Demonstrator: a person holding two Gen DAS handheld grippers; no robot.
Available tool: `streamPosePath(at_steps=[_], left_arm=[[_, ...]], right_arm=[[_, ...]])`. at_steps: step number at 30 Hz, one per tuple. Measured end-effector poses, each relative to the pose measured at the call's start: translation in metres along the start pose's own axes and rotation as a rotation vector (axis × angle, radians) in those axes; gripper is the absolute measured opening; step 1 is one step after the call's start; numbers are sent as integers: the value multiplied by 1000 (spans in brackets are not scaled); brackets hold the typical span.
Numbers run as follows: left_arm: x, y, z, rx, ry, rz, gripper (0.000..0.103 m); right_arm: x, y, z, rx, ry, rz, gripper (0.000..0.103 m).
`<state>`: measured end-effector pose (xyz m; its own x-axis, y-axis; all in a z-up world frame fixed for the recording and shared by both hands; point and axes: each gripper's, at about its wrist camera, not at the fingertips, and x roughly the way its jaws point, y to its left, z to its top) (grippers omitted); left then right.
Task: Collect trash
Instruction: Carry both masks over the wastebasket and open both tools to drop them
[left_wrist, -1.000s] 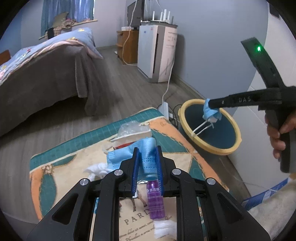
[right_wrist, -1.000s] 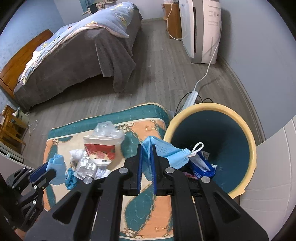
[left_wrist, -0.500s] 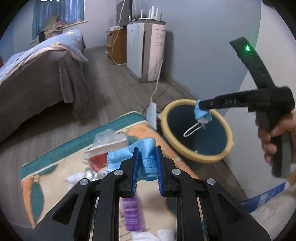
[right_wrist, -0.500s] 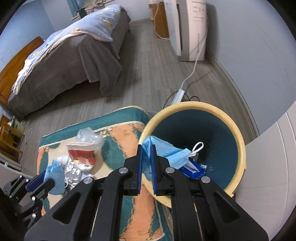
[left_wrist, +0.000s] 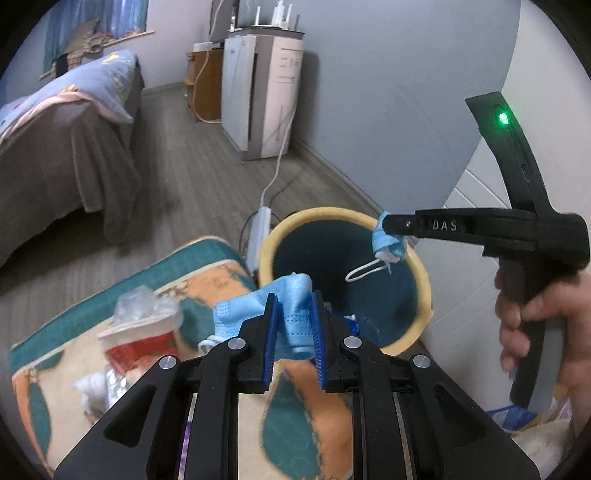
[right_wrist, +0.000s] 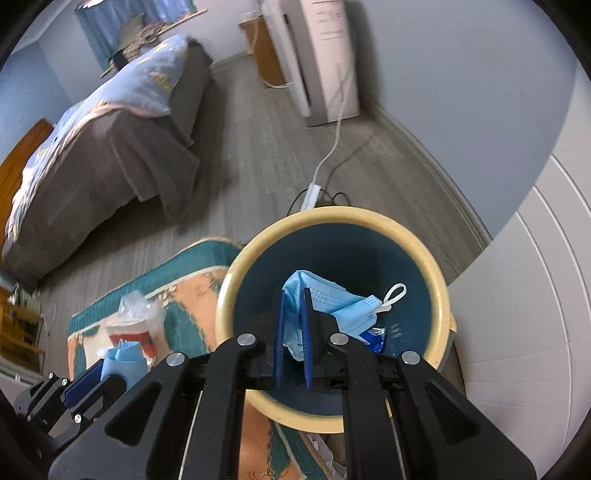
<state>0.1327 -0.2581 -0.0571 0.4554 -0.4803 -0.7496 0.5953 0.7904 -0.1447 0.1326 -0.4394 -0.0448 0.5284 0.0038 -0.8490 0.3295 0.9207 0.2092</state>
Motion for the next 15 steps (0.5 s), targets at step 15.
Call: streamPosePath(at_steps=[15], left_arm=[[39, -40, 30, 40, -45, -26, 20]], right_arm=[[-15, -17, 7, 95, -106, -5, 8]])
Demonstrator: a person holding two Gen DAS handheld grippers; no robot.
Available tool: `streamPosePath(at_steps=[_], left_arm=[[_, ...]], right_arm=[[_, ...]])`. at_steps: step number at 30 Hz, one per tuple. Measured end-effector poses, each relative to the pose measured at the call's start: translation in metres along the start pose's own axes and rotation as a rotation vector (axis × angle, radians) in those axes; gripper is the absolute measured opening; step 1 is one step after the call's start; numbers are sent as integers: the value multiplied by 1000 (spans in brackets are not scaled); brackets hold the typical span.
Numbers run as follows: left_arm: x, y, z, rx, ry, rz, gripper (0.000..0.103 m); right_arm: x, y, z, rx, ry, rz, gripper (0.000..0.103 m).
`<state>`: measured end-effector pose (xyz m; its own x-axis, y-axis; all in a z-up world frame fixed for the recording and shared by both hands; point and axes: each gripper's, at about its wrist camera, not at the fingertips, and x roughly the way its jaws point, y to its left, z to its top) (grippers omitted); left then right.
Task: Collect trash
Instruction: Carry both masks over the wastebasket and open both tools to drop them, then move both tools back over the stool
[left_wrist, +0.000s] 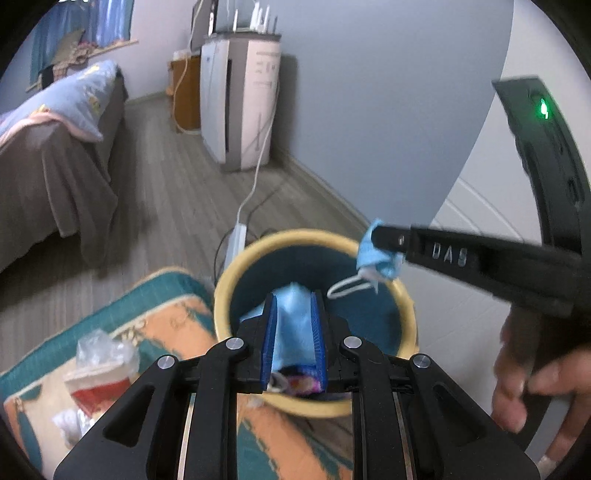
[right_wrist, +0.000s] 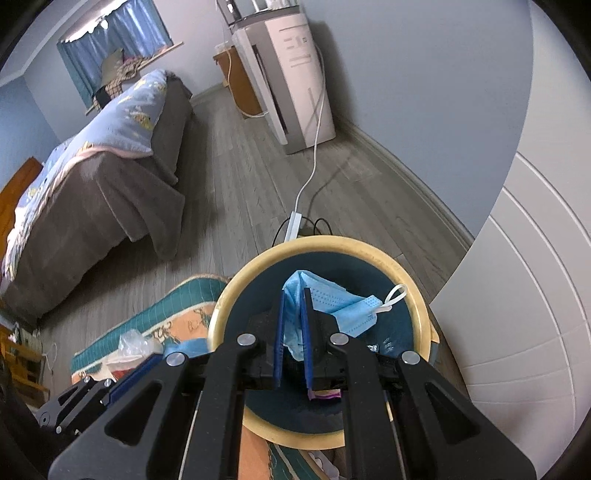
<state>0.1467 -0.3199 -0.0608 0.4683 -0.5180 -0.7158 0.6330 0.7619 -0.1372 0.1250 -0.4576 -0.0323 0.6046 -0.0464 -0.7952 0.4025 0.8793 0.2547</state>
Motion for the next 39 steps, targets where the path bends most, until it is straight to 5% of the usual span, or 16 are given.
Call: streamPosePath(at_steps=[6, 15, 18, 25, 33, 39], left_arm=[[2, 6, -5, -15, -5, 23, 47], [-15, 40, -30, -80, 23, 92, 90], [-29, 58, -40, -91, 33, 143, 94], [-80, 123, -66, -121, 68, 288, 96], [-141, 202, -96, -238, 25, 435, 97], [-153, 235, -112, -347, 9, 445, 97]], right_arm=[[5, 0, 0, 1, 23, 20, 12], [13, 23, -9, -75, 81, 85, 77], [12, 30, -10, -86, 81, 101, 89], [13, 61, -20, -181, 93, 83, 97], [21, 97, -32, -270, 105, 47, 97], [28, 126, -47, -328, 133, 35, 97]])
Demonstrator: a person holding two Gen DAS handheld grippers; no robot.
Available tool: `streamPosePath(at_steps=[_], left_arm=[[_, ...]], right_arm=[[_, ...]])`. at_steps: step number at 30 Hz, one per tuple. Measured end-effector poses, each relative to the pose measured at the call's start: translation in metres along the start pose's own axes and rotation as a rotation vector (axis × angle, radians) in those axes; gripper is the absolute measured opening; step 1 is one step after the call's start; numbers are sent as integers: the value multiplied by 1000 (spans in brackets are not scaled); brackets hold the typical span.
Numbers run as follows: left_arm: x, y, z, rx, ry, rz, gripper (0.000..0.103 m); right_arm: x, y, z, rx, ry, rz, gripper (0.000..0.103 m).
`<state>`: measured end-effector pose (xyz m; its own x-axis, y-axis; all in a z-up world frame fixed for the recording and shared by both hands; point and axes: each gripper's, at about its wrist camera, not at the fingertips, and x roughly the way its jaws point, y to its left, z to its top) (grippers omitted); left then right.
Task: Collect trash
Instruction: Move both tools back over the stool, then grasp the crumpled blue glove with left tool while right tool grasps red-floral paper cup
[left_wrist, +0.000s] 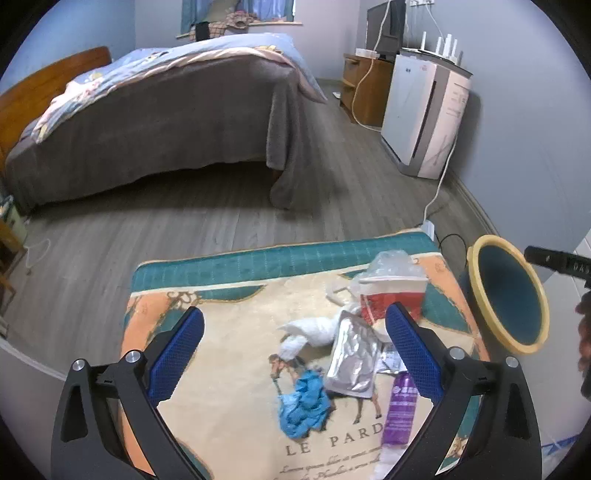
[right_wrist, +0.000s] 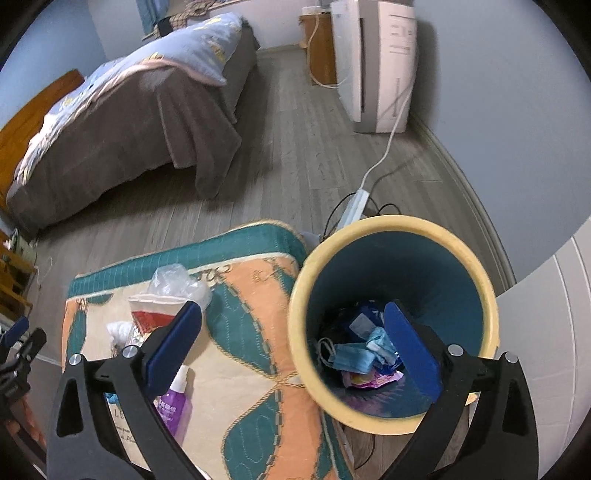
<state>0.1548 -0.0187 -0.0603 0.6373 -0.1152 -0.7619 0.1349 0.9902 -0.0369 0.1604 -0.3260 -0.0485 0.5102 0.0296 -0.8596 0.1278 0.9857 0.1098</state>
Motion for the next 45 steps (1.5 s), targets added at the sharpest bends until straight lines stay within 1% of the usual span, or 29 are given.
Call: streamPosePath(at_steps=[4, 8, 11, 14, 19, 22, 23, 25, 28, 33, 39, 42, 45], left_arm=[[-3, 5, -4, 32, -14, 30, 97], [2, 11, -8, 37, -5, 21, 97], [11, 14, -10, 52, 10, 18, 98], [26, 16, -13, 83, 40, 29, 98], [50, 18, -23, 104, 112, -14, 98], [61, 11, -35, 185, 150, -13, 98], [63, 9, -39, 213, 154, -10, 98], [67, 6, -45, 226, 167, -18, 98], [76, 3, -57, 209, 212, -40, 98], [84, -3, -71, 202, 247, -72, 98], [90, -8, -82, 221, 281, -74, 97], [94, -10, -87, 245, 308, -69, 97], [95, -8, -91, 259, 320, -76, 97]], right_arm=[[9, 19, -4, -35, 26, -16, 97], [20, 34, -9, -66, 60, -26, 97], [30, 46, -9, -60, 84, -16, 97], [43, 60, -9, -64, 109, -9, 97], [65, 85, -7, -106, 149, -10, 97], [74, 97, -4, -142, 155, -21, 97], [76, 99, -4, -140, 157, -25, 97], [81, 102, -3, -122, 168, -18, 97], [88, 111, -5, -109, 184, -13, 97], [102, 131, -12, -109, 222, 13, 97], [118, 144, -27, -111, 273, -10, 97], [127, 145, -32, -83, 304, -12, 97], [135, 147, -32, -35, 322, 13, 97]])
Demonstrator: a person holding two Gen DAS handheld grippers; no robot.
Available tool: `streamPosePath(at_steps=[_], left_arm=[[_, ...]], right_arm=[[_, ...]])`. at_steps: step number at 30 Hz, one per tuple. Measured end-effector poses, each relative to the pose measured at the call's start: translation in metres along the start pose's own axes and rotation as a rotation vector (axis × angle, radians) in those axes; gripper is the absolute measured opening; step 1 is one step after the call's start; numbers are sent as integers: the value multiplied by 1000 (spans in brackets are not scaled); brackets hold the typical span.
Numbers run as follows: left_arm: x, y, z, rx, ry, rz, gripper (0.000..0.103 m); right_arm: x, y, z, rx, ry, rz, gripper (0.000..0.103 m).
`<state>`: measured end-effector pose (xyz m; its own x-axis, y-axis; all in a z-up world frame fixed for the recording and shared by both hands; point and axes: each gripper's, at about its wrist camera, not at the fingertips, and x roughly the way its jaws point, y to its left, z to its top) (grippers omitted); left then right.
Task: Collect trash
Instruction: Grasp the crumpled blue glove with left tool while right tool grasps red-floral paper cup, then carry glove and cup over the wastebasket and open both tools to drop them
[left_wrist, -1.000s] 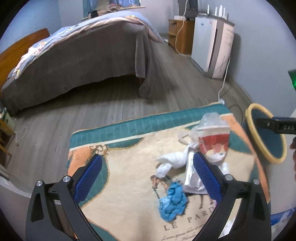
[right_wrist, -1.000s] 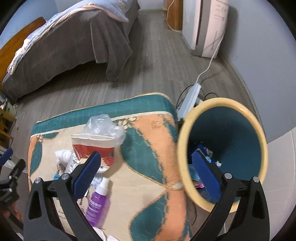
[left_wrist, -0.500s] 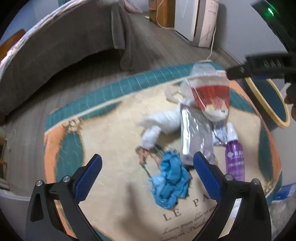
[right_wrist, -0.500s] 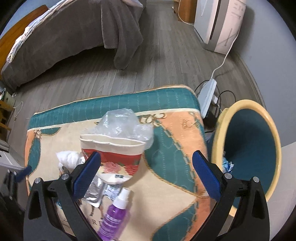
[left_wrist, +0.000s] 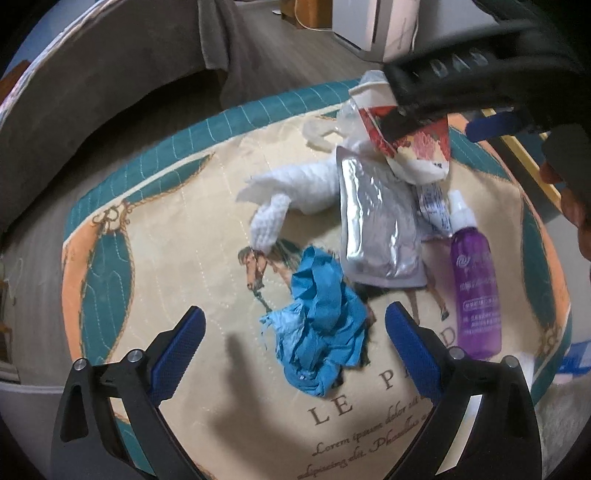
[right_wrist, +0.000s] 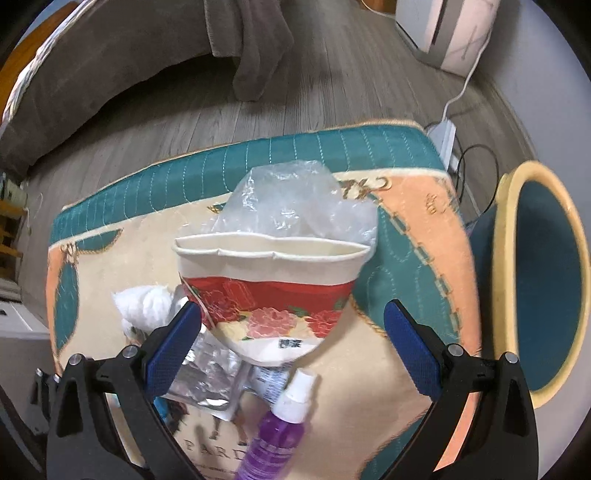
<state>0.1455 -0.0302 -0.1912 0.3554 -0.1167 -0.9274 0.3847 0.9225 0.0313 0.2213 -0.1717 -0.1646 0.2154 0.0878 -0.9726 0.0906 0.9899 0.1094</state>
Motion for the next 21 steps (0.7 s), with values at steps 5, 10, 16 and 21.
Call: streamPosePath(at_steps=[5, 10, 16, 21], left_arm=[[-2, 9, -2, -13, -5, -26, 95], [-1, 12, 3, -19, 4, -64, 88], [2, 3, 6, 13, 53, -114, 47], [-10, 0, 6, 6, 32, -92, 39]], right_arm=[[10, 8, 4, -2, 21, 0, 97], [22, 11, 6, -3, 47, -4, 97], [13, -1, 4, 4, 43, 26, 89], [-2, -5, -4, 3, 29, 38, 89]])
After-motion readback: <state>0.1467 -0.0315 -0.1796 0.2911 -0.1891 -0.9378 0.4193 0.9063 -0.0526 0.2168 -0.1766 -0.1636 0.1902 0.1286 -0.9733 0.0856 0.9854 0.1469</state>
